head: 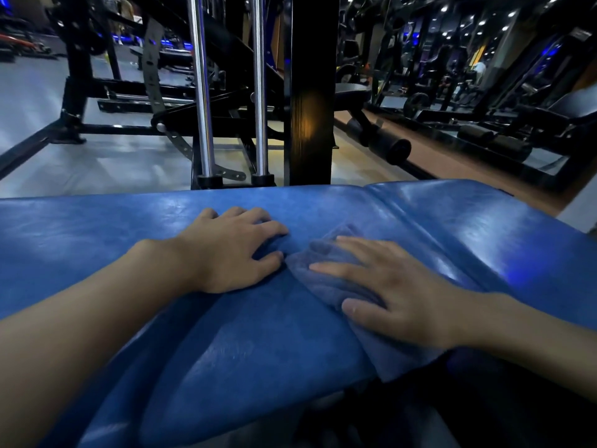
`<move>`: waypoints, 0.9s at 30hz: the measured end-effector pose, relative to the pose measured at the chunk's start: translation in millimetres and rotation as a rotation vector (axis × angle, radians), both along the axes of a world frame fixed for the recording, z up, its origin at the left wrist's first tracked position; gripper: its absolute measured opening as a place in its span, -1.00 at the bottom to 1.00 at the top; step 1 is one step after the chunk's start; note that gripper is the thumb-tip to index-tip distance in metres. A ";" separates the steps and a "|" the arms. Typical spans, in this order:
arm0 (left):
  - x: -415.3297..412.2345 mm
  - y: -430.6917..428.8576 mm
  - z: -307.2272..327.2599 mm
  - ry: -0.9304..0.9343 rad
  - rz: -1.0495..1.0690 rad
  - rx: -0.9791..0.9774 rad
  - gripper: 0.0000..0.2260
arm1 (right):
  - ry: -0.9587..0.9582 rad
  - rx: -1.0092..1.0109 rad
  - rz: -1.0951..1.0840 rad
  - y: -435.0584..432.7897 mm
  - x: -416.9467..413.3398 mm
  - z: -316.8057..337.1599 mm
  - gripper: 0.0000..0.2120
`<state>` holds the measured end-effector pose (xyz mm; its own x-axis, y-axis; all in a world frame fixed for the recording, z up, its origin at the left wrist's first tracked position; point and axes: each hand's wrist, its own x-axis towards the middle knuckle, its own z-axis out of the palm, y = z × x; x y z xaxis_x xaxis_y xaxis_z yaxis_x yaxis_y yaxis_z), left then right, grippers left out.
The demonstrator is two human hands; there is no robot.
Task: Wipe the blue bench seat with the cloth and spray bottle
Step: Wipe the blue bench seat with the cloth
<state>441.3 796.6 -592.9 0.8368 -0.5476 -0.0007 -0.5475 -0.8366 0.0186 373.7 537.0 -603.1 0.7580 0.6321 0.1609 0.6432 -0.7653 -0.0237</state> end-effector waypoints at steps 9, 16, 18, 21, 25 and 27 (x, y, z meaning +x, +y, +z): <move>-1.2 2.1 -0.9 -0.026 0.005 -0.010 -0.29 | 0.138 0.153 -0.513 -42.0 163.5 -1.1 -0.49; -0.9 4.7 2.0 0.024 0.031 -0.020 -0.41 | 0.045 -0.039 -0.468 -19.4 128.4 -4.7 -0.50; -0.4 5.2 3.2 0.034 0.035 -0.031 -0.42 | 0.020 -0.044 -0.304 -4.6 81.4 -4.7 -0.40; 1.3 8.4 1.8 0.029 0.032 -0.030 -0.41 | -0.030 0.017 -0.019 10.6 16.8 -6.3 -0.46; 2.5 12.9 0.9 0.016 0.044 -0.039 -0.33 | 0.034 0.051 0.015 8.6 19.4 -3.7 -0.47; 2.5 13.3 1.2 0.014 0.054 -0.042 -0.32 | 0.078 0.071 -0.076 6.8 51.5 -2.7 -0.44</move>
<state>443.8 810.0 -591.7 0.8649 -0.5018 0.0099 -0.5014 -0.8630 0.0618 425.2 543.8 -605.8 0.8154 0.5612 0.1419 0.5773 -0.8066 -0.1273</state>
